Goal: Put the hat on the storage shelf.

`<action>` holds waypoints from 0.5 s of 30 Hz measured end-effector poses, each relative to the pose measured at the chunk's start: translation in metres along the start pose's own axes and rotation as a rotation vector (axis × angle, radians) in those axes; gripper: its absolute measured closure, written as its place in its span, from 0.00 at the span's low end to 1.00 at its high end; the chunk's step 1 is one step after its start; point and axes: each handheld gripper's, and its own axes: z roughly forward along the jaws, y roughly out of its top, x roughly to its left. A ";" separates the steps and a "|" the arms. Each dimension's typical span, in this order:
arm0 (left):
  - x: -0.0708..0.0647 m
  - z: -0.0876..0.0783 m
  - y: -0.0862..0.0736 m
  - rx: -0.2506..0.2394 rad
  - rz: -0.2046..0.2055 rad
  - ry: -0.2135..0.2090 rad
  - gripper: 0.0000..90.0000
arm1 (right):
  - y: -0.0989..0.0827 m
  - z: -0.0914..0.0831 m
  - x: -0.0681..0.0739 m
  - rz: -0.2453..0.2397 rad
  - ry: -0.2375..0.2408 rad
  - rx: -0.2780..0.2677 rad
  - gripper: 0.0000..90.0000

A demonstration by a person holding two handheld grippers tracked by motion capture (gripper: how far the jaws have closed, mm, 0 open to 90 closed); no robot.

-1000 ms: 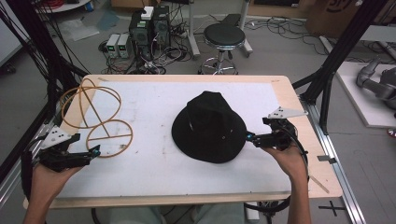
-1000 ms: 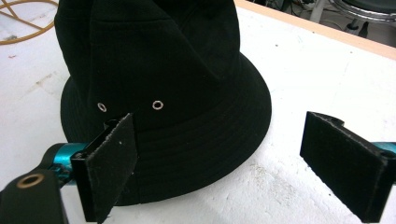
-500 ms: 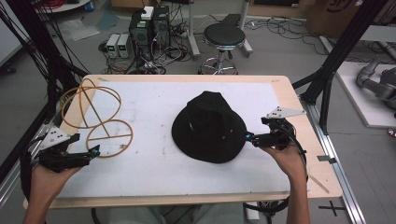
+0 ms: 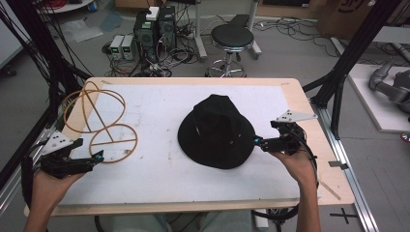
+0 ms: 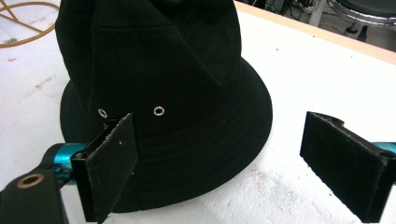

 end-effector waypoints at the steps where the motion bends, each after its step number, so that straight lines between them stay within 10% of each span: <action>1: 0.000 0.000 0.000 0.000 0.000 0.000 0.18 | 0.000 0.000 0.000 0.000 0.000 0.000 0.13; 15: -0.002 0.000 -0.002 0.004 0.001 -0.004 0.18 | 0.013 0.003 0.013 -0.006 0.022 -0.090 0.13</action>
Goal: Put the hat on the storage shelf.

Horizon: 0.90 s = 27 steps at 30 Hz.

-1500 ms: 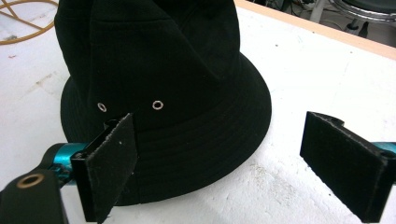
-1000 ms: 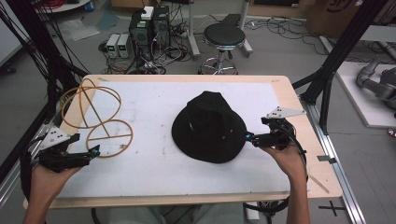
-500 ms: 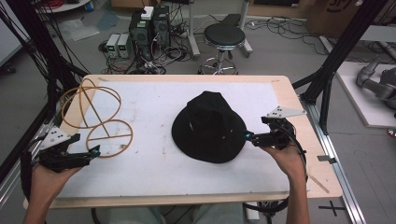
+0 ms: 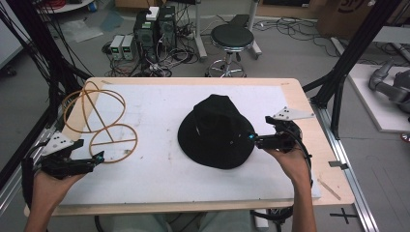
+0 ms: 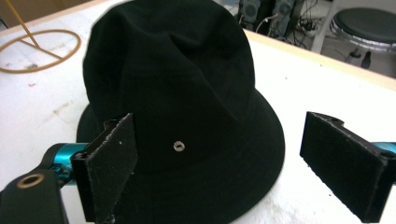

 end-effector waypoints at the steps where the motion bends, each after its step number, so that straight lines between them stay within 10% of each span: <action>1: 0.000 0.000 0.000 0.000 -0.003 0.001 0.18 | 0.001 0.001 0.002 -0.003 0.003 -0.003 0.13; 27: 0.004 -0.015 -0.017 0.018 -0.022 0.026 0.18 | 0.029 0.045 0.043 -0.100 0.045 -0.159 0.24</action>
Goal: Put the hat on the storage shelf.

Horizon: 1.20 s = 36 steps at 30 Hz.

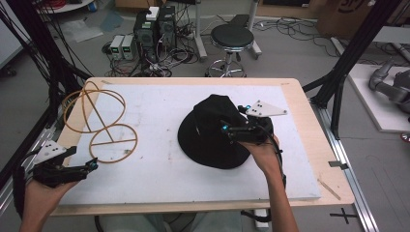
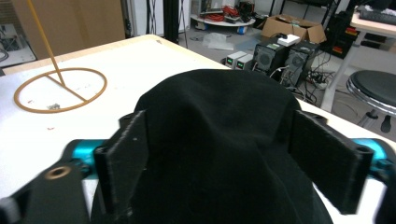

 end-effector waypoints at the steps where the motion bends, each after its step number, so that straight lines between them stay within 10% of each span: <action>1: 0.000 -0.001 -0.001 0.003 0.002 0.000 0.18 | 0.000 0.003 0.001 -0.005 -0.002 0.001 0.24; 16: 0.001 -0.005 -0.006 0.009 0.001 0.009 0.18 | -0.007 0.023 0.002 0.054 -0.030 0.016 0.42; 36: 0.001 -0.004 -0.007 0.011 -0.003 0.011 0.18 | -0.011 0.026 0.009 0.051 -0.093 0.060 0.90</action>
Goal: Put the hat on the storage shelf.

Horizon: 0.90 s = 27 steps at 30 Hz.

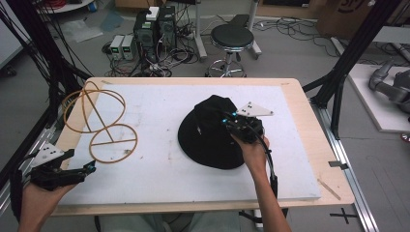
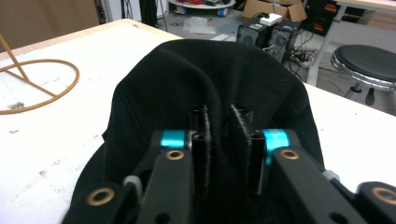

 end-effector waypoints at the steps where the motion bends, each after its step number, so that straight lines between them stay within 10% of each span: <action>1: 0.000 -0.001 0.000 0.000 0.000 0.000 0.18 | 0.000 0.000 0.000 0.000 0.000 0.000 0.90; 7: 0.002 -0.004 0.002 -0.013 0.000 0.003 0.18 | 0.003 -0.001 0.006 -0.020 -0.014 -0.008 0.93; 27: 0.002 0.004 0.007 -0.014 -0.001 -0.017 0.18 | 0.052 0.002 -0.004 0.128 0.093 -0.180 0.97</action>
